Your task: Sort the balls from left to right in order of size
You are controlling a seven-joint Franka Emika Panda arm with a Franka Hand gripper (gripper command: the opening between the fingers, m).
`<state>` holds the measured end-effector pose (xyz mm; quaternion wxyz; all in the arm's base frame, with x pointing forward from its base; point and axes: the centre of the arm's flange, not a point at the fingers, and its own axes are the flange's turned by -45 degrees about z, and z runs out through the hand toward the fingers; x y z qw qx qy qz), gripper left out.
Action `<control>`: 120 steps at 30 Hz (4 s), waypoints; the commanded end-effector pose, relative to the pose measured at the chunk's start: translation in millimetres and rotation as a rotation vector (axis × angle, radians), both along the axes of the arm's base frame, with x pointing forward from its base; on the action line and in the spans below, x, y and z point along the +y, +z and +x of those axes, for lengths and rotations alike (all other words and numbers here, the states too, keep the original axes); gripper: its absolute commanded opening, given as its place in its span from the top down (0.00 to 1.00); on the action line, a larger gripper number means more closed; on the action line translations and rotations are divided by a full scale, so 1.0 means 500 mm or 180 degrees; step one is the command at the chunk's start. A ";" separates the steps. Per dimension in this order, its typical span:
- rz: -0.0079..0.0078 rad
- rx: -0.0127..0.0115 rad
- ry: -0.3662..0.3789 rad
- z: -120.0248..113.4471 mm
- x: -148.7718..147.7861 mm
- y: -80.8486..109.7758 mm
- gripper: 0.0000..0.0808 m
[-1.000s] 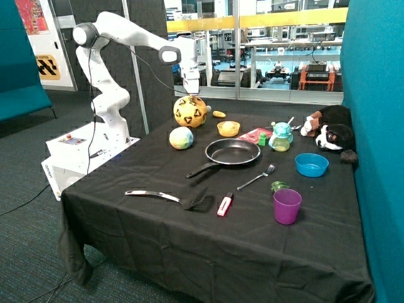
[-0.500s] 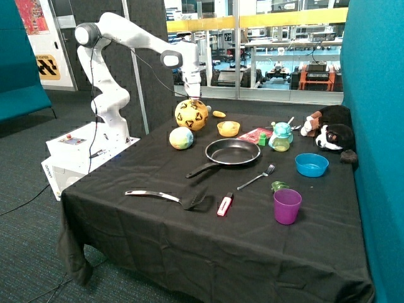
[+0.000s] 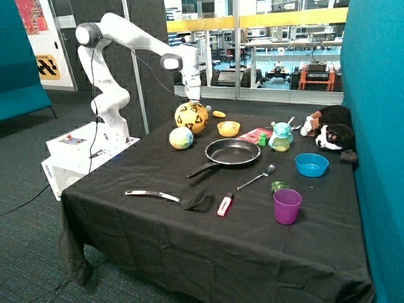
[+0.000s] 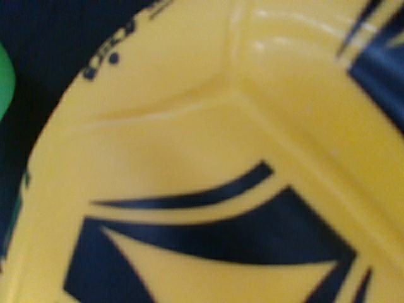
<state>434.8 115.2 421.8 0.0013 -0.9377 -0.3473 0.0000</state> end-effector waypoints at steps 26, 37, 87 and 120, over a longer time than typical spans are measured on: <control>-0.00081 -0.00028 -0.0045 0.015 -0.027 -0.007 0.14; -0.00081 -0.00028 -0.0044 0.012 -0.025 -0.015 0.15; -0.00082 -0.00026 -0.0173 0.132 0.002 0.073 0.20; -0.00082 -0.00026 -0.0224 0.204 0.049 0.046 0.31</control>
